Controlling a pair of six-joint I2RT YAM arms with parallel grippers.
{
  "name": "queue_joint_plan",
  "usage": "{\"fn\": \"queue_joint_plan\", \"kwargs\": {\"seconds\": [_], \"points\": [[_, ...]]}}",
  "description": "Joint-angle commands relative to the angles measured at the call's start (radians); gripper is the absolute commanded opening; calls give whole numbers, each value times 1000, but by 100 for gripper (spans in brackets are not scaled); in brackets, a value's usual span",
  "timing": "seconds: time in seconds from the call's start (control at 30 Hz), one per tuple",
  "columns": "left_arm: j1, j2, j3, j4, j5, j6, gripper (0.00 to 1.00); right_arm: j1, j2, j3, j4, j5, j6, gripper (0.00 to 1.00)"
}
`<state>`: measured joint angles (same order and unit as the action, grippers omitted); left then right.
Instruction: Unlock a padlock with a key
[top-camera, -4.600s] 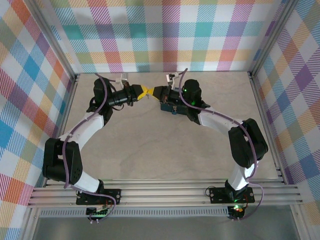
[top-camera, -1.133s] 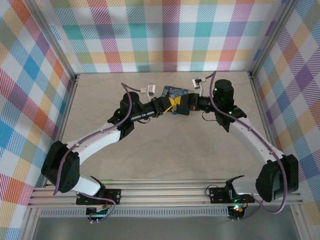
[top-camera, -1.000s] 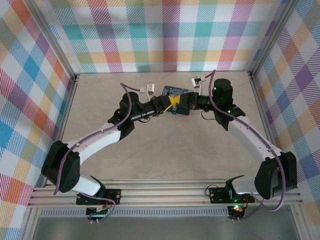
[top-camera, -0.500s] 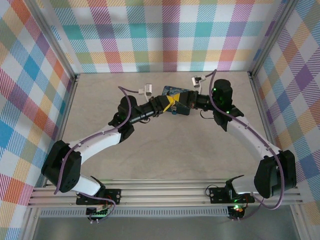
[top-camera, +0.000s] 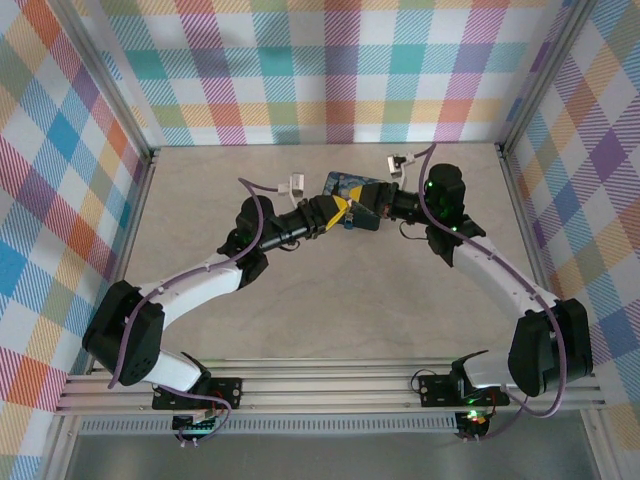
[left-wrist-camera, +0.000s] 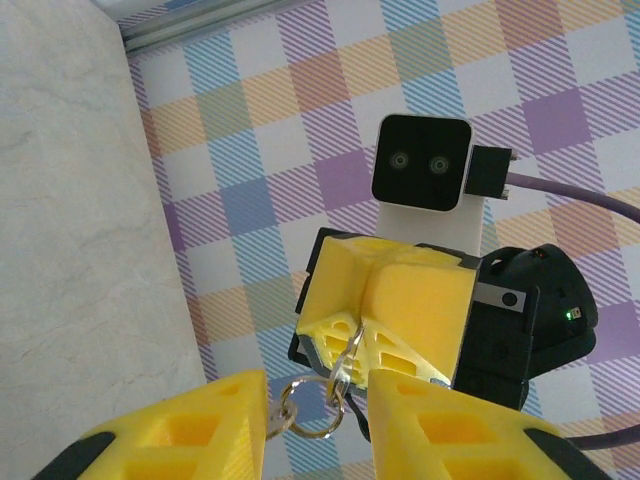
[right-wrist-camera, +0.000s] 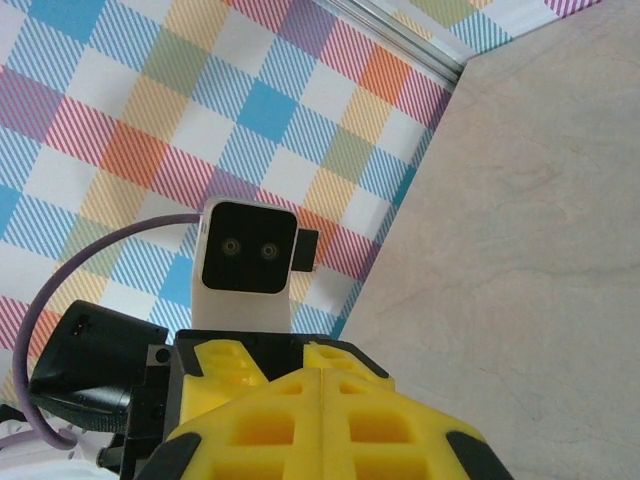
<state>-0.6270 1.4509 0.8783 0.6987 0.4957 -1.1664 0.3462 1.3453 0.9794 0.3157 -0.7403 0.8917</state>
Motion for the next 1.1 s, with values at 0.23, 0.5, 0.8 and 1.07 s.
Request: {"fn": "queue_joint_plan", "kwargs": {"seconds": [0.23, 0.5, 0.8, 1.07], "points": [[-16, -21, -2, 128, 16, -49, 31, 3, -45, -43, 78, 7, 43, 0], [-19, -20, -8, 104, 22, -51, 32, 8, -44, -58, 116, 22, 72, 0], [-25, -10, -10, 71, 25, -57, 35, 10, -35, -51, 126, 27, 75, 0], [-26, 15, 8, 118, 32, -80, 29, 15, -17, -47, 137, 18, 85, 0]]}}
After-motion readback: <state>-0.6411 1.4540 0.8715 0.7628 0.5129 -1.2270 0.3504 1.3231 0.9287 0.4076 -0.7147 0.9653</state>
